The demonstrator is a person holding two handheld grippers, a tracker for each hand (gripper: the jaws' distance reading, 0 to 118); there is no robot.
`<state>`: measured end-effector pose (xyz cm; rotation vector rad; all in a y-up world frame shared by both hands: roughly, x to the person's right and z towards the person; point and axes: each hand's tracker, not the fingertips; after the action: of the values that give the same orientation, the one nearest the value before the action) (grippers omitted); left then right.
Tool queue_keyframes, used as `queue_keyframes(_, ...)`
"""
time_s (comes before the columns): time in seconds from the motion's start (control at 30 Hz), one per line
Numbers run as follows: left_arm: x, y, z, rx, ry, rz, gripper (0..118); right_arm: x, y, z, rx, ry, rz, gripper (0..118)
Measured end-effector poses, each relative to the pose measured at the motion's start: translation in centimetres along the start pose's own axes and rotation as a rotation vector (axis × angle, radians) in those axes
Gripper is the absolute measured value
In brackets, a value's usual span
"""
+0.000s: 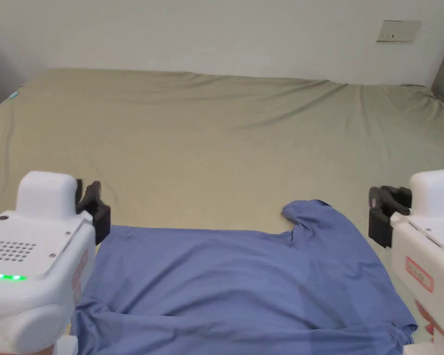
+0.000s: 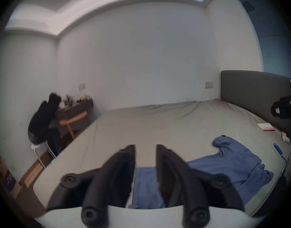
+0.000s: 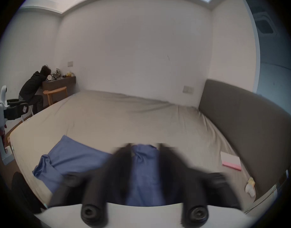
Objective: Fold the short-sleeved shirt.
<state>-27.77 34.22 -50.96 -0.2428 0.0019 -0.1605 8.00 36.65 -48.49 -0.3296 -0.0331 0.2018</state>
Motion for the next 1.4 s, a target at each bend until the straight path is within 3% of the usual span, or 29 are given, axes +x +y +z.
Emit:
queue_keyframes(0.07, 1.2, 0.2, -0.2, 0.002, -0.017, -0.022, 0, -1.1, 0.0, -0.6, 0.002, 0.027, 0.009, 1)
queue_keyframes(0.3, 2.9, -2.1, -4.7, -0.121, -0.076, -0.062, 0, -2.1, -2.2, -3.8, -0.078, 0.054, 0.039, 1)
queue_keyframes(0.47, 1.9, -6.7, -12.9, -0.333, -0.099, -0.078, 0, -1.1, -4.0, -5.3, -0.147, 0.04, 0.031, 1)
queue_keyframes(0.57, 0.2, -10.1, -19.4, -0.451, -0.032, -0.133, 0, -0.1, -5.1, -6.5, -0.191, 0.015, 0.03, 1)
queue_keyframes(0.63, -1.3, -11.7, -23.1, -0.542, -0.051, -0.061, 0, 0.7, -5.6, -6.9, -0.214, 0.004, 0.019, 1)
queue_keyframes(0.67, -2.2, -12.4, -24.7, -0.585, -0.033, -0.028, 15, 1.1, -5.9, -7.1, -0.224, -0.003, 0.014, 1)
queue_keyframes(0.73, -3.2, -13.7, -27.6, -0.676, -0.019, -0.017, 75, 1.7, -6.4, -7.5, -0.242, -0.02, 0.013, 1)
queue_keyframes(0.77, -3.6, -14.5, -29.0, -0.712, -0.019, -0.016, 94, 2.0, -6.6, -7.7, -0.251, -0.025, 0.011, 1)
queue_keyframes(0.8, -3.8, -15.0, -29.7, -0.706, -0.014, -0.013, 102, 2.2, -6.8, -7.9, -0.258, -0.033, 0.008, 1)
queue_keyframes(1.0, -4.7, -17.3, -33.4, -0.745, 0.004, 0.076, 104, 3.0, -7.8, -8.6, -0.318, -0.054, 0.011, 1)
queue_keyframes(1.07, -4.3, -17.5, -33.4, -0.748, -0.019, 0.064, 89, 3.0, -7.9, -8.6, -0.332, -0.056, 0.02, 1)
queue_keyframes(1.1, -3.9, -17.4, -33.0, -0.728, -0.051, 0.033, 71, 3.0, -7.9, -8.6, -0.335, -0.061, 0.028, 1)
queue_keyframes(1.17, -2.6, -16.5, -32.0, -0.691, -0.121, -0.049, 12, 3.3, -8.2, -8.9, -0.341, -0.065, 0.041, 1)
queue_keyframes(1.2, -1.4, -15.8, -30.9, -0.685, -0.16, -0.064, 0, 3.4, -8.2, -9.2, -0.347, -0.062, 0.042, 1)
queue_keyframes(1.27, 0.0, -15.8, -30.1, -0.674, -0.099, -0.193, 0, 3.7, -8.3, -10.1, -0.364, -0.049, 0.037, 1)
queue_keyframes(1.4, -0.6, -13.8, -27.3, -0.625, -0.111, -0.119, 0, 5.0, -8.0, -12.6, -0.398, -0.027, 0.034, 1)
